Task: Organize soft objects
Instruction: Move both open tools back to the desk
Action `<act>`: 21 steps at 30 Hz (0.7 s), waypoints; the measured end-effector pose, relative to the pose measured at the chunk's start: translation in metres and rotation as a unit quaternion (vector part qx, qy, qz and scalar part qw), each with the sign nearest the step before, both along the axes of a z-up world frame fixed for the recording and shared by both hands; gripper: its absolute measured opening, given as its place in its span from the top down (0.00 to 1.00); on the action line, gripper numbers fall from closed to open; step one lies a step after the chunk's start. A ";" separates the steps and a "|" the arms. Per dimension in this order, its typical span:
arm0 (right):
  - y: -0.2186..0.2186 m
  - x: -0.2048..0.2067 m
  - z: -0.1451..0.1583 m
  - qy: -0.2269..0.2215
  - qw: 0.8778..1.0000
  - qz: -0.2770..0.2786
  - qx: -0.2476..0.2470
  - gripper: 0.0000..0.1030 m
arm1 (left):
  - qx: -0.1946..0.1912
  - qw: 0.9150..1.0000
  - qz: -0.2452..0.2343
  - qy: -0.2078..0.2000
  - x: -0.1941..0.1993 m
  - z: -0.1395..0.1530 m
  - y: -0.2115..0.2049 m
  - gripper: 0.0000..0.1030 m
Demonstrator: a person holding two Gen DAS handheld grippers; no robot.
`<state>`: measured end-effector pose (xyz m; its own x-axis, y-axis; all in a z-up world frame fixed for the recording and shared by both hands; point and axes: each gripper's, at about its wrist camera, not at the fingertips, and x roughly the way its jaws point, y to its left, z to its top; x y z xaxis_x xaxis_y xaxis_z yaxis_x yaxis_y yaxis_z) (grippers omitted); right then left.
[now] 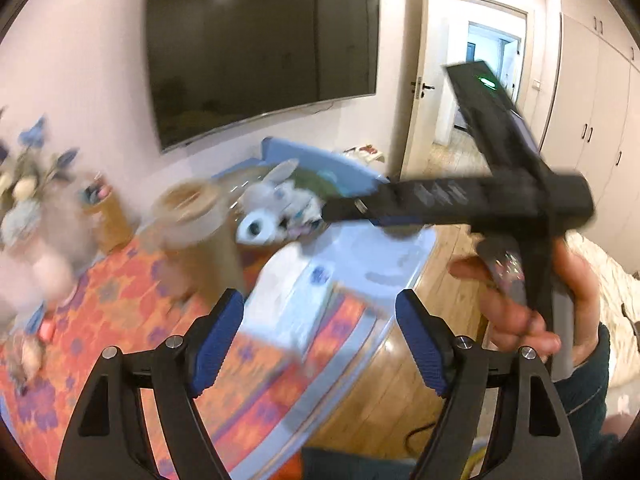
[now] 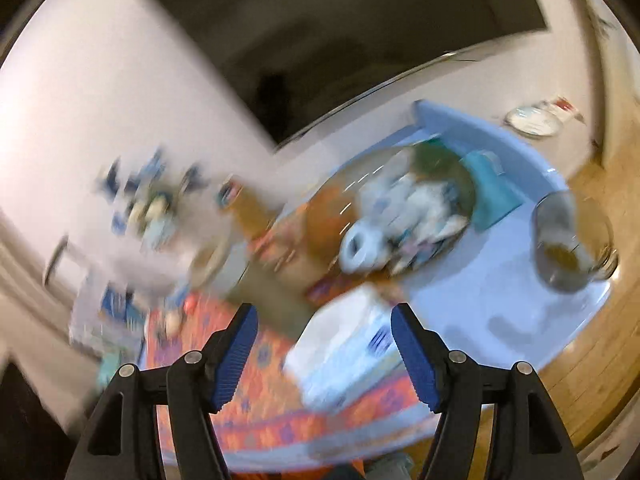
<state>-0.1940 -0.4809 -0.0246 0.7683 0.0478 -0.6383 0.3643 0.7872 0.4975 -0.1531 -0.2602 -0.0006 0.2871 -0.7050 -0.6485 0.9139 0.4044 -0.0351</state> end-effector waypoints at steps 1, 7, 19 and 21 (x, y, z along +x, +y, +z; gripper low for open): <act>0.024 0.002 -0.002 -0.001 1.000 0.024 -0.012 0.34 | 0.003 1.000 0.010 0.002 0.006 -0.002 0.014 0.25; 0.154 0.061 -0.004 0.009 0.984 0.163 -0.067 0.35 | 0.003 0.992 0.123 0.032 0.076 -0.013 0.115 0.25; 0.288 0.237 -0.053 0.076 0.956 0.265 -0.100 0.40 | -0.041 0.911 0.397 0.107 0.240 -0.058 0.320 0.25; 0.302 0.257 -0.060 0.083 0.954 0.270 -0.101 0.42 | -0.038 0.900 0.418 0.118 0.262 -0.072 0.339 0.25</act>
